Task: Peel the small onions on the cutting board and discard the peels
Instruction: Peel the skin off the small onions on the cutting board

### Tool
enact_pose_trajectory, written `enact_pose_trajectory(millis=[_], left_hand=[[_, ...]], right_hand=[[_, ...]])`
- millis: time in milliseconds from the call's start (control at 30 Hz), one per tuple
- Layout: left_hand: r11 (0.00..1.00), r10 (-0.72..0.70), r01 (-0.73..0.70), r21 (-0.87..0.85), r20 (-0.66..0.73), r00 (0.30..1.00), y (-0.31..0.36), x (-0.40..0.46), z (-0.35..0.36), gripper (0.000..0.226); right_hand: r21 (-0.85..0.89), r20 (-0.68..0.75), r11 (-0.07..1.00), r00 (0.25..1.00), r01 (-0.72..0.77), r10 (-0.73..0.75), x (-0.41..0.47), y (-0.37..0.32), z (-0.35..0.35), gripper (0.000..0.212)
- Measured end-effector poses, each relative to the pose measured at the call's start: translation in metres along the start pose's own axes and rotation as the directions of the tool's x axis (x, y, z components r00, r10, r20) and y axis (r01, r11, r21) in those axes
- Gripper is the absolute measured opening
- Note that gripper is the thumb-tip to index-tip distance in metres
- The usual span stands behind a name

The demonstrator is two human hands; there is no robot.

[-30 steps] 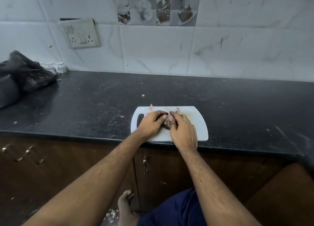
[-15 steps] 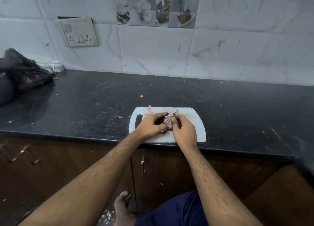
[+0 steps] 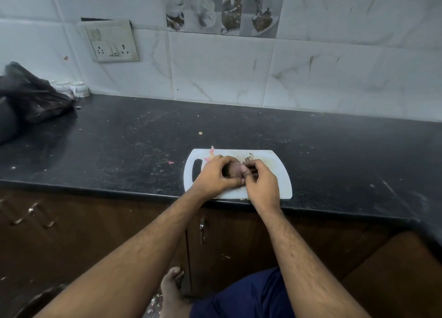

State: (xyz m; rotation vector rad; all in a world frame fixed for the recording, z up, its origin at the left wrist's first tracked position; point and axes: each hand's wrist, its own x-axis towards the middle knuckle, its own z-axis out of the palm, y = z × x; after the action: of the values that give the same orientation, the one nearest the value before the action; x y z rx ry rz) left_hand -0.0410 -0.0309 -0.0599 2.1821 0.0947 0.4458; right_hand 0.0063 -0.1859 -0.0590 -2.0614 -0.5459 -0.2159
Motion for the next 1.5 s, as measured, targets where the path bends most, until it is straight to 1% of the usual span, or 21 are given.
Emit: enact_pose_trajectory(millis=[67, 167, 267, 333, 433, 500, 600, 667, 733, 800, 900, 1000, 1067, 1100, 1133, 1167, 1267, 1367, 1433, 1500], left_hand=[[0.999, -0.022, 0.023, -0.027, 0.013, 1.0, 0.0, 0.0, -0.001, 0.056], [0.995, -0.047, 0.05, -0.086, 0.037, 0.998, 0.0, 0.0, 0.0, 0.059], [0.995, -0.009, 0.013, -0.097, 0.049, 0.999, 0.003, -0.002, 0.001, 0.056], [0.998, 0.02, -0.016, -0.064, 0.062, 0.998, 0.006, -0.003, 0.002, 0.053], [0.999, 0.008, -0.006, -0.032, 0.053, 0.999, 0.009, -0.001, 0.001, 0.046], [1.0, -0.004, 0.005, -0.018, 0.047, 0.999, 0.01, 0.0, 0.001, 0.037], [0.999, -0.026, 0.027, -0.019, 0.029, 0.999, 0.009, -0.001, 0.001, 0.029], [0.998, -0.036, 0.038, -0.046, 0.045, 0.998, 0.009, -0.002, 0.0, 0.034], [0.997, -0.043, 0.047, -0.064, 0.06, 0.997, 0.01, -0.003, -0.001, 0.045], [0.996, -0.047, 0.051, -0.078, 0.063, 0.997, 0.011, -0.004, -0.001, 0.051], [0.995, -0.036, 0.042, -0.094, 0.058, 0.998, 0.011, -0.005, 0.0, 0.049], [0.997, -0.038, 0.041, -0.067, 0.054, 0.998, 0.013, -0.005, 0.0, 0.055], [0.999, -0.036, 0.038, -0.037, 0.051, 0.998, 0.013, -0.005, 0.0, 0.068], [0.998, -0.044, 0.046, -0.036, 0.051, 0.998, 0.013, -0.005, -0.001, 0.075], [0.997, -0.053, 0.056, -0.051, 0.057, 0.997, 0.011, -0.005, -0.001, 0.081], [0.996, -0.059, 0.064, -0.068, 0.068, 0.996, 0.009, -0.005, -0.002, 0.084], [0.995, -0.073, 0.078, -0.065, 0.082, 0.994, 0.005, -0.002, -0.002, 0.078], [0.994, -0.075, 0.077, -0.074, 0.026, 0.997, 0.003, -0.003, -0.002, 0.063], [0.994, -0.044, 0.045, -0.1, 0.008, 0.999, 0.004, -0.004, -0.004, 0.056], [0.992, -0.013, 0.013, -0.122, -0.004, 1.0, 0.003, -0.004, -0.006, 0.056]], right_hand=[[0.023, -0.012, 0.999, 0.999, -0.03, 0.031, 0.0, 0.001, 0.0, 0.012], [-0.016, -0.012, 0.999, 0.999, -0.051, 0.051, -0.001, 0.0, 0.0, 0.014], [-0.051, -0.007, 0.997, 0.999, -0.049, 0.049, -0.001, -0.001, 0.0, 0.013], [-0.074, 0.001, 0.996, 0.999, -0.046, 0.047, 0.0, -0.001, -0.001, 0.014], [-0.128, 0.053, 0.991, 0.998, -0.032, 0.039, 0.001, -0.002, -0.001, 0.018], [-0.16, 0.087, 0.987, 0.996, -0.003, 0.017, 0.001, -0.001, -0.001, 0.021], [-0.11, 0.093, 0.994, 0.995, -0.011, 0.022, 0.001, 0.001, -0.003, 0.02], [-0.019, 0.053, 0.998, 0.996, -0.067, 0.068, 0.001, 0.001, -0.004, 0.017], [0.036, 0.003, 0.994, 0.994, -0.107, 0.107, 0.001, 0.001, -0.004, 0.016], [0.035, 0.0, 0.995, 0.996, -0.09, 0.091, 0.001, 0.0, -0.001, 0.027], [0.033, 0.023, 0.998, 0.998, -0.057, 0.057, 0.0, -0.003, 0.0, 0.028], [0.025, 0.042, 1.0, 0.999, -0.017, 0.016, 0.0, -0.001, -0.003, 0.02], [0.015, 0.05, 1.0, 0.999, -0.008, 0.008, -0.001, -0.001, -0.003, 0.016], [0.008, 0.04, 1.0, 0.999, -0.013, 0.013, -0.002, -0.002, -0.003, 0.01], [0.0, 0.024, 1.0, 1.0, -0.019, 0.019, -0.003, -0.003, -0.003, 0.006], [-0.019, 0.007, 1.0, 1.0, -0.025, 0.025, -0.003, -0.005, -0.002, 0.007], [-0.069, -0.021, 0.996, 0.998, -0.057, 0.056, -0.001, -0.008, 0.001, 0.013], [-0.1, -0.024, 0.99, 0.995, -0.096, 0.094, 0.002, -0.004, 0.003, 0.019], [-0.112, -0.011, 0.988, 0.994, -0.107, 0.106, 0.003, -0.003, 0.002, 0.02], [-0.15, 0.006, 0.984, 0.995, -0.093, 0.095, 0.003, -0.001, 0.003, 0.019]])
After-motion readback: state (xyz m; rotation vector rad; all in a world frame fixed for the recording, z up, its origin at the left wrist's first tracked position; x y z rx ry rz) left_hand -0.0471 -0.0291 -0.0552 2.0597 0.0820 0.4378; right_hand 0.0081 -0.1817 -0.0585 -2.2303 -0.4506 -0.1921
